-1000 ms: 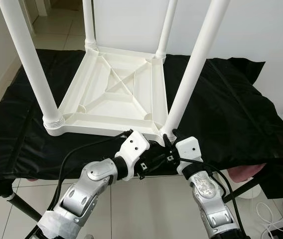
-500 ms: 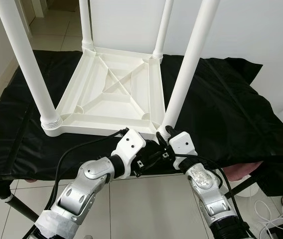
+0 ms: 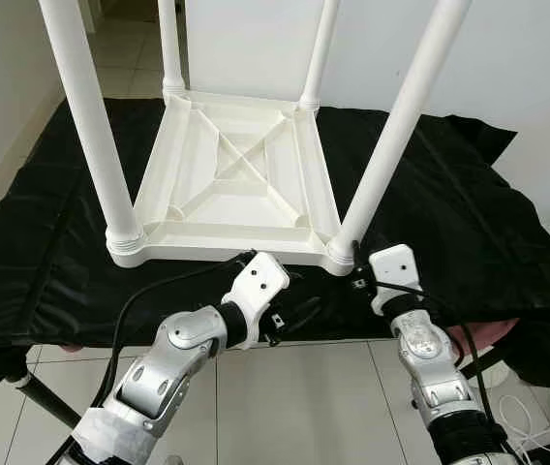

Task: Building children table

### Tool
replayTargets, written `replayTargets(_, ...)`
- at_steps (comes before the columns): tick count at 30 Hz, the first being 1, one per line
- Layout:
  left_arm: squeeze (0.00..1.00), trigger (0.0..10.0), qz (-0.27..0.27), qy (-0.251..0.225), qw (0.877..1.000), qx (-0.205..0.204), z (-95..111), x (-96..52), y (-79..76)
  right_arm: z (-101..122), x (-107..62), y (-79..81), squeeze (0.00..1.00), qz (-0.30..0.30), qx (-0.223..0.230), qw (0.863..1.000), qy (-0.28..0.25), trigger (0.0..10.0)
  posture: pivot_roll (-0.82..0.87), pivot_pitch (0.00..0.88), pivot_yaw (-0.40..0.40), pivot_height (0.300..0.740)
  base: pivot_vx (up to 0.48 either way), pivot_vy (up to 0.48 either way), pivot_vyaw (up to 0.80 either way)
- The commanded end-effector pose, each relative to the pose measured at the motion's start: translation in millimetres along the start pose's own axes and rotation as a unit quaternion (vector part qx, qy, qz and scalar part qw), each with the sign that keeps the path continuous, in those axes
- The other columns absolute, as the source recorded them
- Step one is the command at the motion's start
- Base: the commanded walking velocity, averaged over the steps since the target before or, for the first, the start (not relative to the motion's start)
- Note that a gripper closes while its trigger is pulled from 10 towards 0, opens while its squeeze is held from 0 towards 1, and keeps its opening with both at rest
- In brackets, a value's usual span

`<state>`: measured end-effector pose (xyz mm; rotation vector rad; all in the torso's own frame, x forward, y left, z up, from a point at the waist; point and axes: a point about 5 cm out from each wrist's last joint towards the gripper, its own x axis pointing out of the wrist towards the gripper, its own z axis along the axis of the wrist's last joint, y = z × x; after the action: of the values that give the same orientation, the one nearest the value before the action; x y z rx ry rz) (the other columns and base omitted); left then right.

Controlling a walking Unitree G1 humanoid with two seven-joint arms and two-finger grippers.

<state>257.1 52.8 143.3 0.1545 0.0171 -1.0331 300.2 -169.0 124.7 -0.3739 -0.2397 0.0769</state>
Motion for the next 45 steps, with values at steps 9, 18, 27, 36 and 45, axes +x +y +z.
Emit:
replayTargets(9, 0.00, 10.0, -0.022, 0.004, 1.000, 0.002, 0, 1.7, -4.9, -15, -2.5, -32.1, 0.00, -0.111, 0.012, 0.993, 0.042, 10.0, 0.03, 0.017, -0.062, 0.740, 0.000, 0.000, 0.00)
replayTargets(18, 0.00, 10.0, -0.009, 0.013, 1.000, 0.021, -3, -6.5, 7.1, -4, -19.7, 22.4, 0.00, -0.004, 0.060, 0.998, 0.004, 10.0, 0.03, 0.023, -0.071, 0.740, 0.000, 0.000, 0.00)
replayTargets(27, 0.00, 10.0, 0.033, 0.024, 0.998, 0.051, -8, -17.7, 31.2, -2, -9.4, 32.4, 0.00, 0.095, 0.089, 0.991, -0.010, 10.0, 0.05, 0.022, -0.073, 0.740, 0.000, 0.000, 0.00)
replayTargets(36, 0.00, 10.0, 0.061, 0.016, 0.995, 0.071, -4, -18.6, 38.2, 0, 8.6, 21.5, 0.00, 0.157, 0.080, 0.984, -0.023, 10.0, 0.05, 0.014, -0.066, 0.740, 0.000, 0.000, 0.00)
replayTargets(45, 0.00, 10.0, 0.074, -0.002, 0.993, 0.096, 5, -14.6, 42.1, -3, 29.4, 0.2, 0.00, 0.172, 0.088, 0.981, -0.011, 10.0, 0.06, 0.001, -0.067, 0.740, 0.000, 0.000, 0.00)
